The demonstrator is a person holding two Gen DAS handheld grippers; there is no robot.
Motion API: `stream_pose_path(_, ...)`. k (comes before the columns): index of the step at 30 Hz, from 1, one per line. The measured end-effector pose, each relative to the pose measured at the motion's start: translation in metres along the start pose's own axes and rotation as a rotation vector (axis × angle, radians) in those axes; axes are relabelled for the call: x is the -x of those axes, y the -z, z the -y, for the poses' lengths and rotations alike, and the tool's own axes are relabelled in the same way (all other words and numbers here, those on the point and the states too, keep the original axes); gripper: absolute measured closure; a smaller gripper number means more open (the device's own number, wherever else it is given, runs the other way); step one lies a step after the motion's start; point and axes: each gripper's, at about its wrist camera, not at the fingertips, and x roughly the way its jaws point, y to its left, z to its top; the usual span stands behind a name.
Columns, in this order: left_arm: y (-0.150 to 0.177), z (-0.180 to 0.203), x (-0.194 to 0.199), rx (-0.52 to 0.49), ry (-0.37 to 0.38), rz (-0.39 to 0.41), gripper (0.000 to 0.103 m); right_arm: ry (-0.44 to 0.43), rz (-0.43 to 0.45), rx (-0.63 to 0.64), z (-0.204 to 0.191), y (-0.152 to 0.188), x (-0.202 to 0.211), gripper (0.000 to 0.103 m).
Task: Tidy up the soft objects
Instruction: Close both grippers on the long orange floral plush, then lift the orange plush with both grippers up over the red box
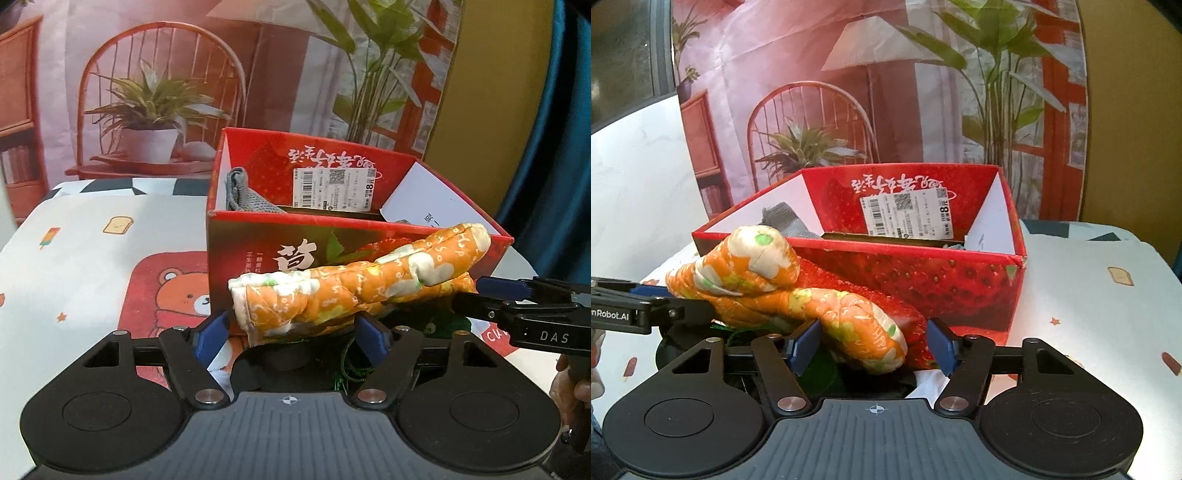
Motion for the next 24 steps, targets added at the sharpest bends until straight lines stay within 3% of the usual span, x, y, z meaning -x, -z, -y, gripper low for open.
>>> stream_pose_path(6, -0.007, 0.0, -0.003, -0.023, 0.017, 0.015, 0.027, -0.028, -0.005, 0.003, 0.003, -0.005, -0.006, 0.056)
stream_pose_path(9, -0.009, 0.002, -0.006, -0.034, 0.026, 0.012, 0.032, -0.031, -0.009, 0.02, 0.001, -0.008, -0.009, 0.057)
stream_pose_path(12, -0.01, 0.004, -0.007, -0.04, 0.021, 0.006, 0.049, -0.037, -0.019, 0.023, 0.001, -0.009, -0.014, 0.063)
stream_pose_path(14, -0.009, 0.004, -0.007, -0.047, 0.007, -0.003, 0.074, -0.042, -0.028, 0.03, -0.001, -0.009, -0.016, 0.068)
stream_pose_path(16, -0.008, 0.001, -0.006, -0.035, 0.0, -0.011, 0.086, -0.047, -0.03, 0.036, -0.002, -0.009, -0.016, 0.073)
stream_pose_path(24, -0.014, -0.001, 0.015, -0.013, 0.031, 0.029, 0.092, -0.056, -0.015, 0.014, 0.004, -0.012, -0.005, 0.083)
